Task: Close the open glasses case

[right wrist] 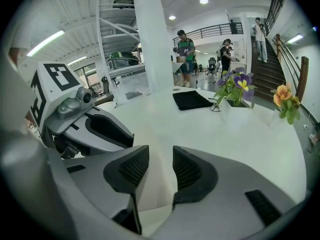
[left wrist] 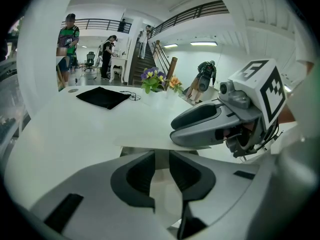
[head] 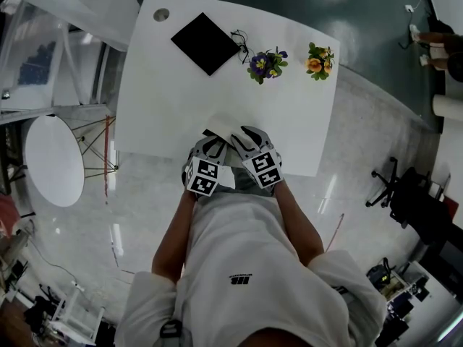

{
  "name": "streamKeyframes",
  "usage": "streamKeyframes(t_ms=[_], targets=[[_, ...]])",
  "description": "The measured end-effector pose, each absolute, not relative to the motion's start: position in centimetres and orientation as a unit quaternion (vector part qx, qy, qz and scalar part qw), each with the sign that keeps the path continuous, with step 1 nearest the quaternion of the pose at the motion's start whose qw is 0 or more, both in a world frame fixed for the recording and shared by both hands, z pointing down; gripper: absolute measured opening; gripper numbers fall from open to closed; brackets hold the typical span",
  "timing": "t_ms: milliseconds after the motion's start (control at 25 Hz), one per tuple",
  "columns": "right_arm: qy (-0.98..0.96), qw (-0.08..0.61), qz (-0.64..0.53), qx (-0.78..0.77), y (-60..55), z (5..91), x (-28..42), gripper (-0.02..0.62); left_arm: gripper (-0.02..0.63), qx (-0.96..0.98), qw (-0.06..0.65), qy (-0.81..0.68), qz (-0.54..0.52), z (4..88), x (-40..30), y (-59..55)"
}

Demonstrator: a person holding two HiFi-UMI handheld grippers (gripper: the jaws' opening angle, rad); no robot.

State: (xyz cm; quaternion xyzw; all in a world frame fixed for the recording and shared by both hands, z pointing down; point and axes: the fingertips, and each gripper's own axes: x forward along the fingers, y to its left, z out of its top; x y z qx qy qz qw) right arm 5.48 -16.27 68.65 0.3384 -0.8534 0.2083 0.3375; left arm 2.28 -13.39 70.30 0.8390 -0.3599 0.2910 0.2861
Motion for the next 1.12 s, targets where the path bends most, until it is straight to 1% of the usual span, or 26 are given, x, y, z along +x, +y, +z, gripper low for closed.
streamKeyframes(t_ms=[1120], targets=[[-0.85, 0.351, 0.208, 0.334, -14.4, 68.8, 4.2, 0.152, 0.101, 0.836, 0.294, -0.351, 0.304, 71.7, 1.2, -11.4]])
